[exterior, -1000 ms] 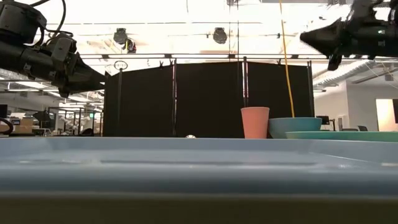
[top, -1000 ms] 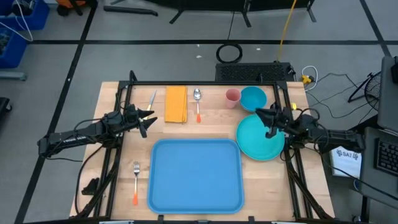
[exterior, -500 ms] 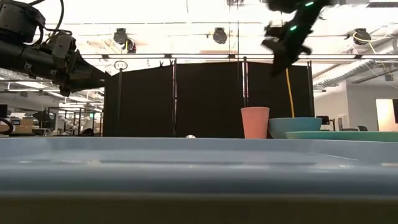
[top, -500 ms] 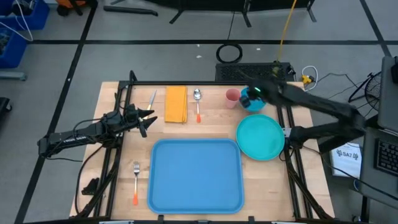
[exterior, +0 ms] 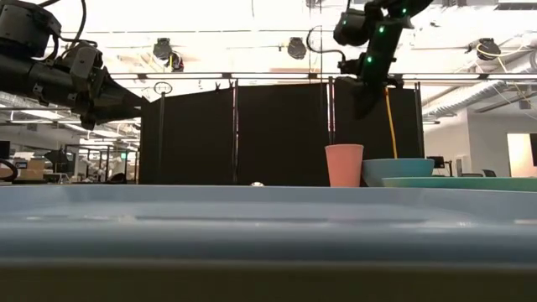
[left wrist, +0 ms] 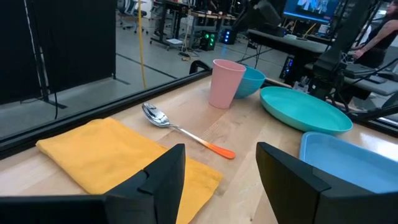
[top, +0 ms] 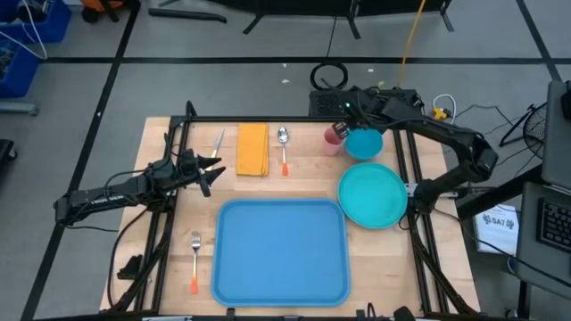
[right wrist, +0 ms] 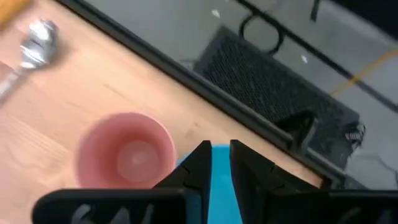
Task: Set up tray
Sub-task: Put the pink cup on the blue serving tray
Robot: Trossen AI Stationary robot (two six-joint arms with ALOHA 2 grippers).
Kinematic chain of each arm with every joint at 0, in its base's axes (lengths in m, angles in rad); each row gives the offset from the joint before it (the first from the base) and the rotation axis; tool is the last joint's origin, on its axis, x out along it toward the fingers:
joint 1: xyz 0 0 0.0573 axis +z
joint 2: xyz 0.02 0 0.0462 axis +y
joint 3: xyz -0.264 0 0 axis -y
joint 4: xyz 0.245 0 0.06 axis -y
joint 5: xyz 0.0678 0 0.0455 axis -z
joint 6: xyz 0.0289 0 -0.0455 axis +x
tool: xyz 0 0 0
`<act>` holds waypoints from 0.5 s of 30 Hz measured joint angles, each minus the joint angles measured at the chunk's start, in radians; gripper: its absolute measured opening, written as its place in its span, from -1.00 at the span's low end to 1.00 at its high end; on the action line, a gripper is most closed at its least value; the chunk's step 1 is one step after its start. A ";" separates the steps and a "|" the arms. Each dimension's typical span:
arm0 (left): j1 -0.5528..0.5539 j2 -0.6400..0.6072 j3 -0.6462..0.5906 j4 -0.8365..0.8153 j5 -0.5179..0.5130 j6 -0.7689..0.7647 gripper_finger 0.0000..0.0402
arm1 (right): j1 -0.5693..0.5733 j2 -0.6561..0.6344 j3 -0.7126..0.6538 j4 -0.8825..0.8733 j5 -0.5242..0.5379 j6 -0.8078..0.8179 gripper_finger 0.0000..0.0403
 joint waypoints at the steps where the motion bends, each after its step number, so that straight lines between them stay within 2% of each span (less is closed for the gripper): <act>1: 0.000 0.000 0.000 0.000 0.000 0.000 0.01 | -0.009 0.008 0.000 -0.006 -0.024 0.010 -0.69; 7: 0.000 0.000 0.000 0.000 0.000 0.000 0.01 | -0.016 0.066 0.000 -0.004 -0.205 0.011 -0.44; 15: 0.000 0.000 0.001 0.001 0.000 0.000 0.01 | 0.000 0.087 0.000 0.018 -0.165 -0.004 -0.17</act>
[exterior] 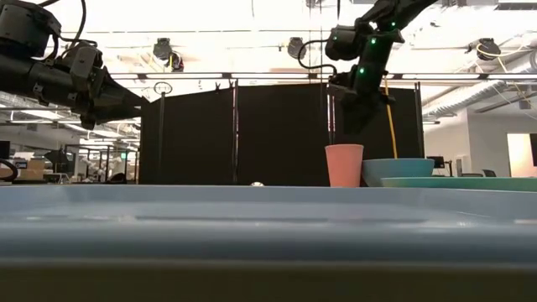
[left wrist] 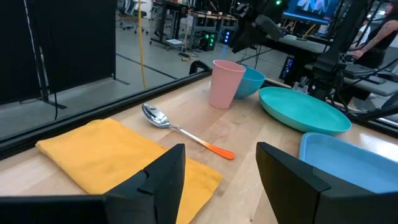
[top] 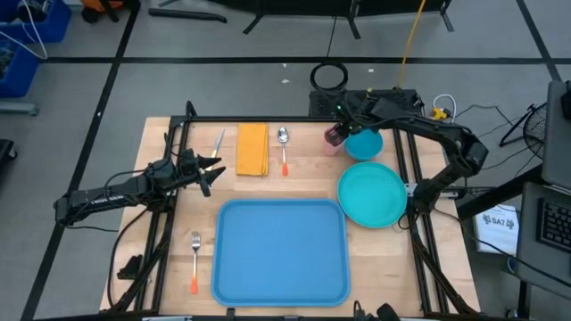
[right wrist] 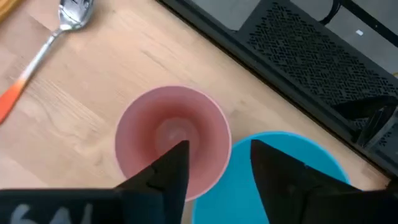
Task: Set up tray
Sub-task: Put the pink cup on the blue serving tray
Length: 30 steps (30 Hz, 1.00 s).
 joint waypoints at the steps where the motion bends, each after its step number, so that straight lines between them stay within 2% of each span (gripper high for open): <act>1: 0.000 0.000 0.000 0.000 0.000 0.000 0.01 | 0.000 0.000 0.000 0.002 0.000 0.000 -0.16; 12: 0.000 0.000 0.001 0.000 0.000 0.000 0.01 | -0.007 0.001 -0.123 0.106 0.022 -0.006 -0.14; 22: 0.000 0.000 0.001 0.000 0.000 0.000 0.01 | -0.007 0.001 -0.172 0.139 0.019 0.001 -0.20; 26: 0.000 0.000 0.001 0.000 0.000 0.000 0.01 | -0.007 0.001 -0.187 0.171 0.018 0.025 -0.33; 30: 0.000 0.000 0.001 0.000 0.000 0.000 0.01 | -0.007 0.001 -0.195 0.219 0.018 0.027 -0.63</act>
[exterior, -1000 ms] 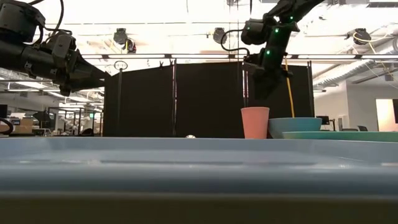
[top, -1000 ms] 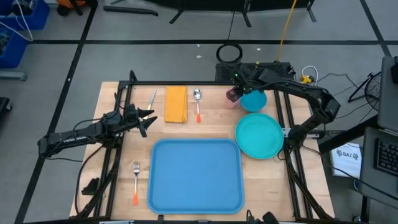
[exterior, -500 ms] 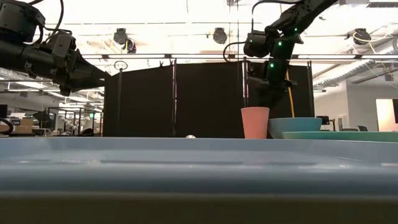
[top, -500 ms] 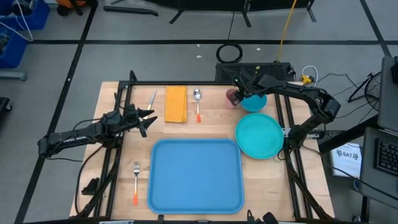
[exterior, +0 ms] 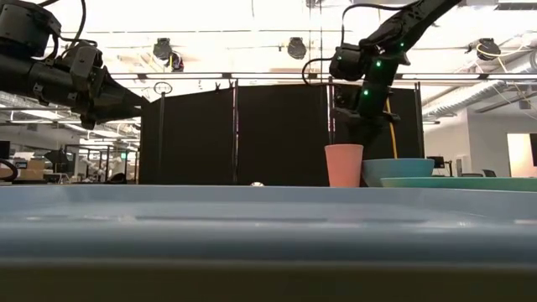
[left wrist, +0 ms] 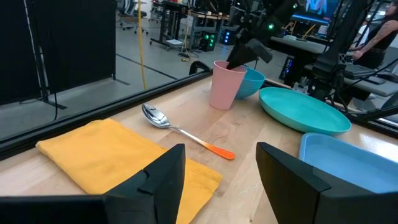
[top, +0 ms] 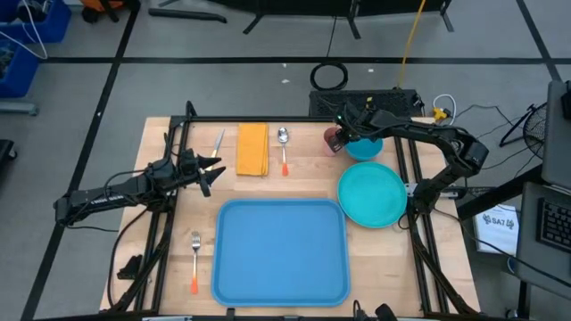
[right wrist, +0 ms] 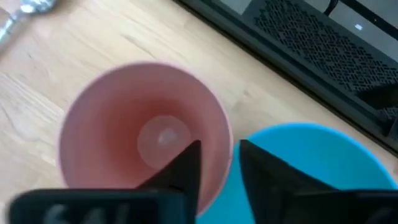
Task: Set up tray
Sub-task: Put the pink cup on the blue serving tray
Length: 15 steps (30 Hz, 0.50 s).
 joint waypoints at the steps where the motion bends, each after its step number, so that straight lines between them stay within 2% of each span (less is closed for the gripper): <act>1: 0.000 0.000 0.000 0.000 0.000 0.000 0.01 | 0.000 0.000 -0.004 0.014 -0.003 -0.001 -0.74; 2: 0.000 0.000 0.000 0.000 0.000 0.000 0.01 | 0.000 0.000 -0.008 0.031 -0.016 -0.005 -0.86; 4: 0.000 0.000 0.000 0.000 0.000 0.000 0.01 | 0.000 -0.001 -0.013 0.070 -0.049 -0.016 -0.95; 10: 0.000 0.000 0.000 0.000 0.000 0.000 0.01 | 0.026 -0.024 -0.017 0.156 -0.159 -0.025 -0.99; 15: 0.000 0.000 0.000 0.000 0.000 0.000 0.01 | 0.093 -0.126 -0.017 0.233 -0.309 -0.025 -0.99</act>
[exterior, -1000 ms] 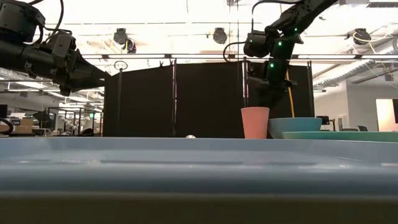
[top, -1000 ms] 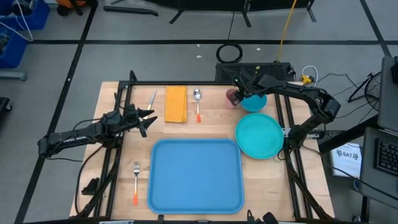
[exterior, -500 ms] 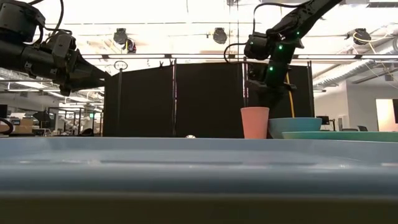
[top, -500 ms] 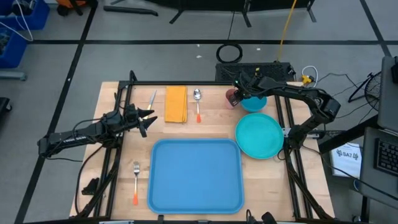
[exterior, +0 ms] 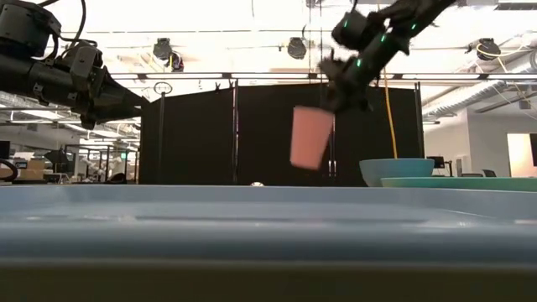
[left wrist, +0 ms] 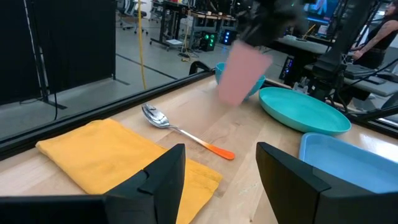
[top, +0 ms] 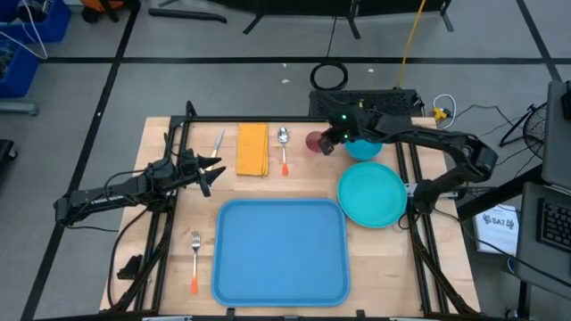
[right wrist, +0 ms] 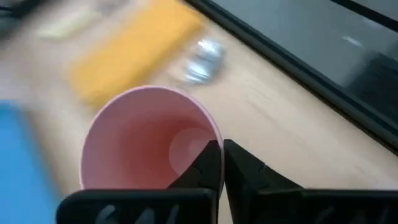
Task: Set up tray
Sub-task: Put the pink cup on the blue serving tray
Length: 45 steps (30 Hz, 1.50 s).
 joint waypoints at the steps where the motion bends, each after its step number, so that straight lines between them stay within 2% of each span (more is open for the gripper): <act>1: 0.000 0.000 0.000 0.000 0.000 0.000 0.01 | 0.021 -0.026 0.000 -0.003 -0.020 0.006 -0.99; 4: 0.000 0.000 0.000 0.000 0.000 0.000 0.01 | 0.110 -0.105 0.001 -0.017 -0.058 0.036 -0.99; 7: 0.000 0.000 0.000 0.000 0.000 0.000 0.01 | 0.233 -0.162 0.001 -0.069 -0.048 0.074 -1.00; 14: 0.000 0.000 0.000 0.000 0.000 0.000 0.01 | 0.531 -0.155 0.001 -0.202 0.184 0.209 -1.00; 18: 0.000 0.000 0.000 0.000 0.000 0.000 0.01 | 0.613 -0.103 0.001 -0.232 0.225 0.272 -1.00; 22: 0.000 0.000 0.000 0.000 0.000 0.000 0.01 | 0.641 -0.043 0.001 -0.308 0.236 0.321 -1.00; 29: 0.000 0.000 0.000 0.000 0.000 0.000 0.01 | 0.641 0.031 0.001 -0.324 0.216 0.340 -1.00; 39: 0.000 0.000 0.000 0.000 0.000 0.000 0.01 | 0.639 0.062 0.003 -0.323 0.207 0.357 -1.00; 45: 0.000 0.000 0.000 0.000 0.000 0.000 0.01 | 0.639 0.064 0.003 -0.344 0.211 0.392 -0.84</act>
